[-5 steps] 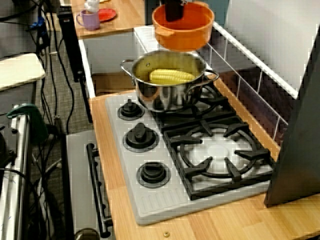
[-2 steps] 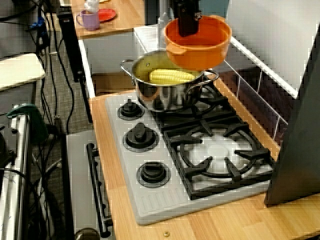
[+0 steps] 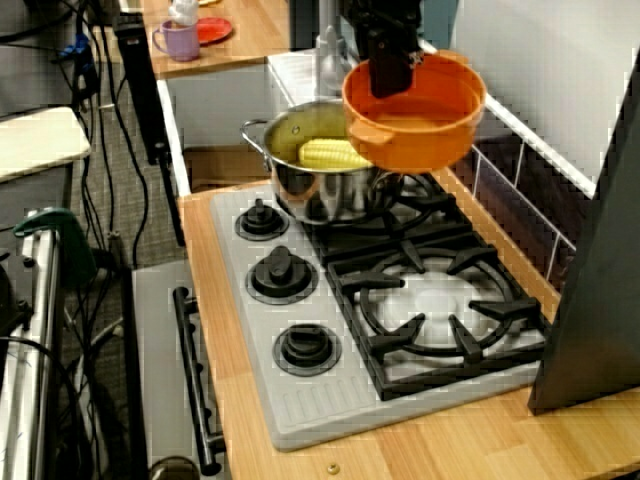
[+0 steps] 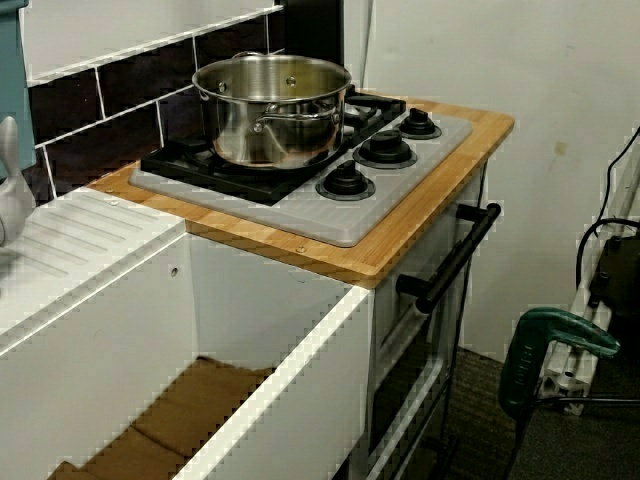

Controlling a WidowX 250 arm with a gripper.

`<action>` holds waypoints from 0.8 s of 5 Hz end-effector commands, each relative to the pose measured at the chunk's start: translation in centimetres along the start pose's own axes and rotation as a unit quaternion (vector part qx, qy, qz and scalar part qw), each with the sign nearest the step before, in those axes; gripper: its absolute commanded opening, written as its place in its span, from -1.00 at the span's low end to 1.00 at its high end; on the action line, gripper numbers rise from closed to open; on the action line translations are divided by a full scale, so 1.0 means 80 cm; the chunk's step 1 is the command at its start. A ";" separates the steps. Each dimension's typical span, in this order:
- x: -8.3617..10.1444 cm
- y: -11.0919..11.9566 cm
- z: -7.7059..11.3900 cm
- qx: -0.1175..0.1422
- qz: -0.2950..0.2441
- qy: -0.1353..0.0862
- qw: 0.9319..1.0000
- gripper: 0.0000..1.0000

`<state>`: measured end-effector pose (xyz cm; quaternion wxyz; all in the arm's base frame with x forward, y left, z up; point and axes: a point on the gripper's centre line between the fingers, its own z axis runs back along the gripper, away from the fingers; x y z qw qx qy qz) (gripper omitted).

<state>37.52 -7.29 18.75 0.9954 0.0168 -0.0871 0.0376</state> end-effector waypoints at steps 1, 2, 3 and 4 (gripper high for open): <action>0.008 -0.046 -0.008 0.018 -0.009 -0.027 0.999 -1.00; 0.007 -0.062 -0.023 0.027 -0.024 -0.021 0.999 -1.00; 0.000 -0.068 -0.031 0.026 -0.034 -0.013 0.999 -1.00; -0.014 -0.070 -0.038 0.023 -0.042 -0.008 0.999 -1.00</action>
